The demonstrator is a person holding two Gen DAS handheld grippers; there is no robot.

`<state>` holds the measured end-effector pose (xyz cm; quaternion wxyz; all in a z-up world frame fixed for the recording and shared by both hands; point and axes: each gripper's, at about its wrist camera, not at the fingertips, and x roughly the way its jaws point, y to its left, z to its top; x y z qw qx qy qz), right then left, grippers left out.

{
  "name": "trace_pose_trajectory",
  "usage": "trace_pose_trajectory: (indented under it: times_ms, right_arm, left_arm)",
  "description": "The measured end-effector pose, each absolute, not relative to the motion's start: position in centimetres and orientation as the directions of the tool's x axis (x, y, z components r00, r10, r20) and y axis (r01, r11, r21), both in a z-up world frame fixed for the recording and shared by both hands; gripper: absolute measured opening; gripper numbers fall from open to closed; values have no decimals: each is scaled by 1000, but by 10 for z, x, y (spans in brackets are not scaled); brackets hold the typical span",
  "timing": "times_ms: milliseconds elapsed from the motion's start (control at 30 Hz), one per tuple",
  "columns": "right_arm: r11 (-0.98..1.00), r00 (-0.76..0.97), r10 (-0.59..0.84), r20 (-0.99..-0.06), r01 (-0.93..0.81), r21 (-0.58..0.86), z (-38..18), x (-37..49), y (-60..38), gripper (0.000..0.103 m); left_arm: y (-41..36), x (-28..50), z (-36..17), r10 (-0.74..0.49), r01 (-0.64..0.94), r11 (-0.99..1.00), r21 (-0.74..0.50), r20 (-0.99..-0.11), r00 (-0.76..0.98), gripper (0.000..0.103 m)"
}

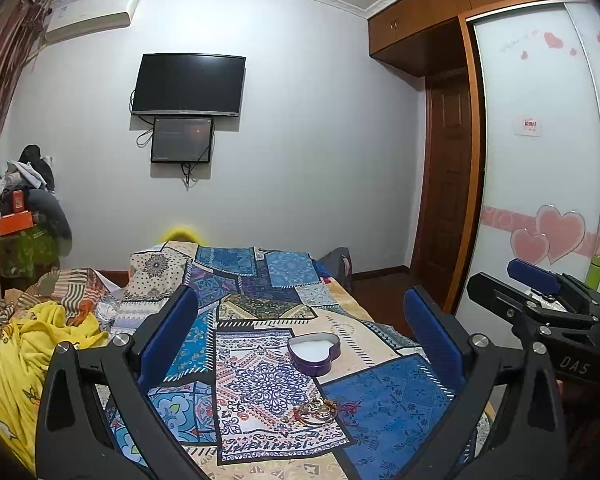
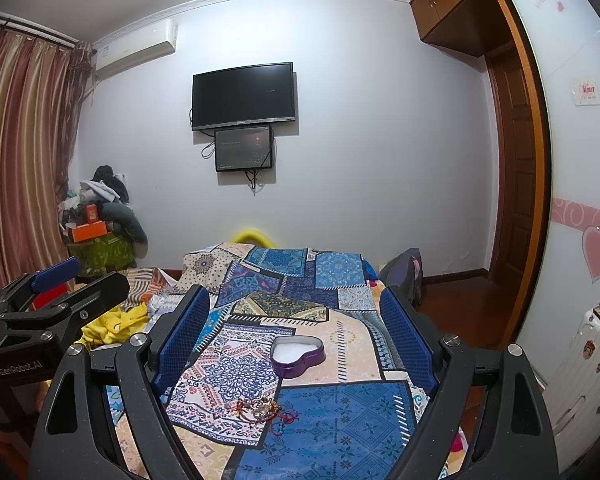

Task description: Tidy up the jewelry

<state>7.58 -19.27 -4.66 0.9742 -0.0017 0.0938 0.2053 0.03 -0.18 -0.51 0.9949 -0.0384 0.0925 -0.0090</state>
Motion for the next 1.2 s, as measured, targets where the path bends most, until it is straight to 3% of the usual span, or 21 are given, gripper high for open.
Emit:
trace_pose_trajectory:
  times_ms: [1200]
  right_arm:
    - [913, 893, 405, -195, -407, 34, -42, 69, -192, 85]
  left_arm:
    - [0, 2, -4, -22, 7, 997, -83, -187, 982, 103]
